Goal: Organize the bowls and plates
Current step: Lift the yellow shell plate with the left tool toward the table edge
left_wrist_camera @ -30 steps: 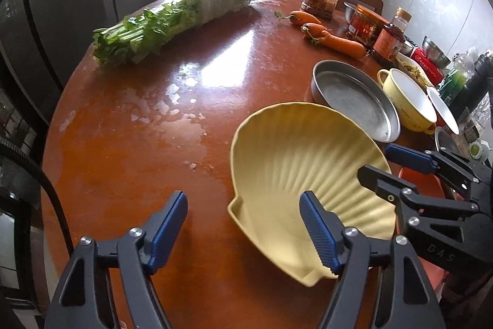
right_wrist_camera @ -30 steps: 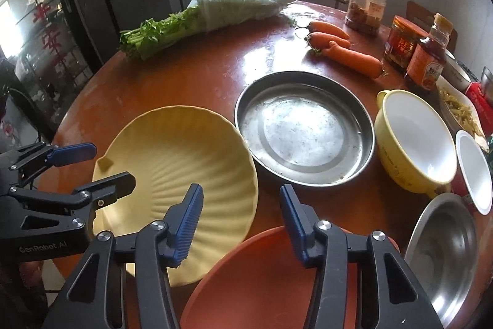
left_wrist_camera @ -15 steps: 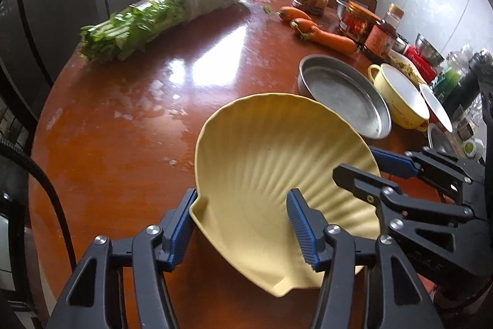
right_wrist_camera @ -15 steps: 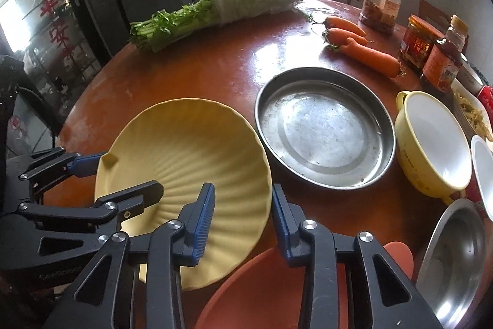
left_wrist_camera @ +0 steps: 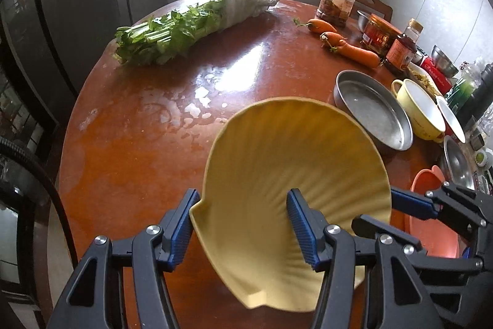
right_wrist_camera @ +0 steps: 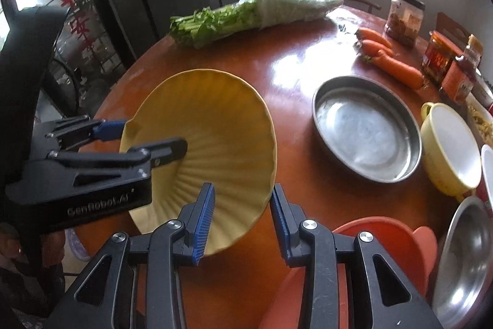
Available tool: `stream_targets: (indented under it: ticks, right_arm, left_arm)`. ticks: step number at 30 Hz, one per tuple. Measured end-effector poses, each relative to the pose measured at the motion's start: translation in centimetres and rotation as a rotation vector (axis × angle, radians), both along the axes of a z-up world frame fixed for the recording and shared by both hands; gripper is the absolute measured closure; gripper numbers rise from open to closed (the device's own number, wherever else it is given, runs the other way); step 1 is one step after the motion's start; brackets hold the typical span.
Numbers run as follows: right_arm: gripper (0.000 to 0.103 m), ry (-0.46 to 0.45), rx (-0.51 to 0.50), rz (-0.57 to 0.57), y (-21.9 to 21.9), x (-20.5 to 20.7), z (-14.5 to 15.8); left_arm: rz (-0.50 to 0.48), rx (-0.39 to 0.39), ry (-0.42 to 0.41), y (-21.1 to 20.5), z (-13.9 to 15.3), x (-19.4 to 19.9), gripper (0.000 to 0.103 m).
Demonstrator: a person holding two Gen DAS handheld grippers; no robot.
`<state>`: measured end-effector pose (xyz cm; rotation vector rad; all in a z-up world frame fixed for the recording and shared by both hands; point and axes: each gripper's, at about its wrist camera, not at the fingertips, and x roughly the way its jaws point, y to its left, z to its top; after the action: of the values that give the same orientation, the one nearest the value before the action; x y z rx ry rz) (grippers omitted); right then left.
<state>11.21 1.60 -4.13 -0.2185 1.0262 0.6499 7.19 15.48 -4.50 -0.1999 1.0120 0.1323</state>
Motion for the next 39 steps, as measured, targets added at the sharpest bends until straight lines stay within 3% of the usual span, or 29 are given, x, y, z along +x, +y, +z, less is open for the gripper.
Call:
stream_targets:
  ticks: [19,39]
  right_arm:
    - [0.061,0.016,-0.051,0.018,-0.2,-0.1,-1.0]
    - [0.050,-0.015,-0.030,-0.009,-1.4,0.4,0.5]
  left_arm:
    - [-0.019,0.025,0.006,-0.6,-0.5,1.8,0.044]
    - [-0.001,0.084,-0.073,-0.5,2.4,1.6,0.037]
